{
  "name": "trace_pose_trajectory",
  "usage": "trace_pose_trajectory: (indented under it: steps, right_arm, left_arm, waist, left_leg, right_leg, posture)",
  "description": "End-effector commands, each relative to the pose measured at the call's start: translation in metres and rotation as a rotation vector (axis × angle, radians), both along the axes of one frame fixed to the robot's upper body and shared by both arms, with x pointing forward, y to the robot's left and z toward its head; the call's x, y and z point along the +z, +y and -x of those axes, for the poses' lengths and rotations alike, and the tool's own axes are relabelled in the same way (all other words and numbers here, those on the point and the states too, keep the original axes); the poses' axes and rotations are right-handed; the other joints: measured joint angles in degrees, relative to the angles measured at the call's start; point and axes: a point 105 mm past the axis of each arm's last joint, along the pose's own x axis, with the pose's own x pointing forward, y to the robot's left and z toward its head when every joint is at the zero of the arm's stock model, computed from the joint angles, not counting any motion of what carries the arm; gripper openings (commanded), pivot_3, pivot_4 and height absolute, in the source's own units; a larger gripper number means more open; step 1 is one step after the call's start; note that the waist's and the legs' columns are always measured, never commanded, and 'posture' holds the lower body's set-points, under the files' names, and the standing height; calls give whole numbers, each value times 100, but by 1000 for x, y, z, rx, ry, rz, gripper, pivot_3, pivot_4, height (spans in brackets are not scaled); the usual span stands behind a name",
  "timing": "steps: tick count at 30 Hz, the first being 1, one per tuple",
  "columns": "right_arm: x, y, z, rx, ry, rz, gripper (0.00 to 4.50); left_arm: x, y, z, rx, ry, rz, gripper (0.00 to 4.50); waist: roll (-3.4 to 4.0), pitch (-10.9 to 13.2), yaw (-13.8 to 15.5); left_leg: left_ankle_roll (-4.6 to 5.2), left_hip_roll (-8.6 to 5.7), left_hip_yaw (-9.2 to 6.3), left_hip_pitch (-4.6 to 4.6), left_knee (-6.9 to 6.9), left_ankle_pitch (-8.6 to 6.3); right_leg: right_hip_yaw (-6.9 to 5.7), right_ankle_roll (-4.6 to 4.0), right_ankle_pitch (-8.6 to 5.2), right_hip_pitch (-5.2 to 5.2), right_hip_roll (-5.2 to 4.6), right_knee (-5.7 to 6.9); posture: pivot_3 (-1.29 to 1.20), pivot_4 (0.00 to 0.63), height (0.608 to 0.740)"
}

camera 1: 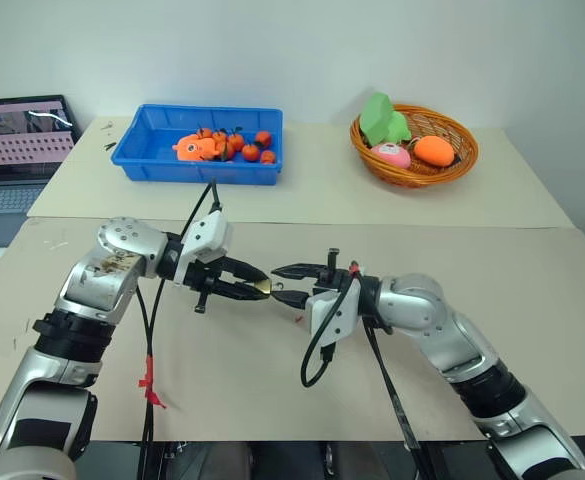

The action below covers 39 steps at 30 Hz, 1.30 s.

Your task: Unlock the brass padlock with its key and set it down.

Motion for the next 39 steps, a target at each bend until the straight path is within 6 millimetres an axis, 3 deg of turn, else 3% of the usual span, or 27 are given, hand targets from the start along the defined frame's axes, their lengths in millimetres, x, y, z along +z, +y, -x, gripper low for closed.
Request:
trace_pose_trajectory:
  steps: [1,5,11,39]
  right_arm:
    - [12,-7,2,26,-197,-3,1675]
    - [0,-10,5,60,-332,52,1675]
    - [4,1,9,83,-383,24,1675]
    - [6,11,10,115,-394,50,1675]
  left_arm:
    - [9,-4,2,-17,-31,16,827]
    - [10,-4,2,-10,-29,20,827]
    - [11,-4,1,-7,-31,20,827]
    - [12,-5,-1,-2,-43,26,827]
  waist:
    - [0,0,0]
    - [0,0,-3]
    - [0,0,-31]
    - [0,0,-22]
  left_leg:
    - [0,0,0,0,0,0]
    - [0,0,1,1,0,0]
    - [0,0,0,0,0,0]
    - [0,0,-1,1,1,0]
  right_leg:
    - [0,0,0,0,0,0]
    - [0,0,0,0,0,0]
    - [2,-1,0,-2,1,1]
    - [1,-1,0,0,0,1]
  posture:
    - [0,150,740]
    - [0,150,740]
    - [0,150,740]
    - [0,150,740]
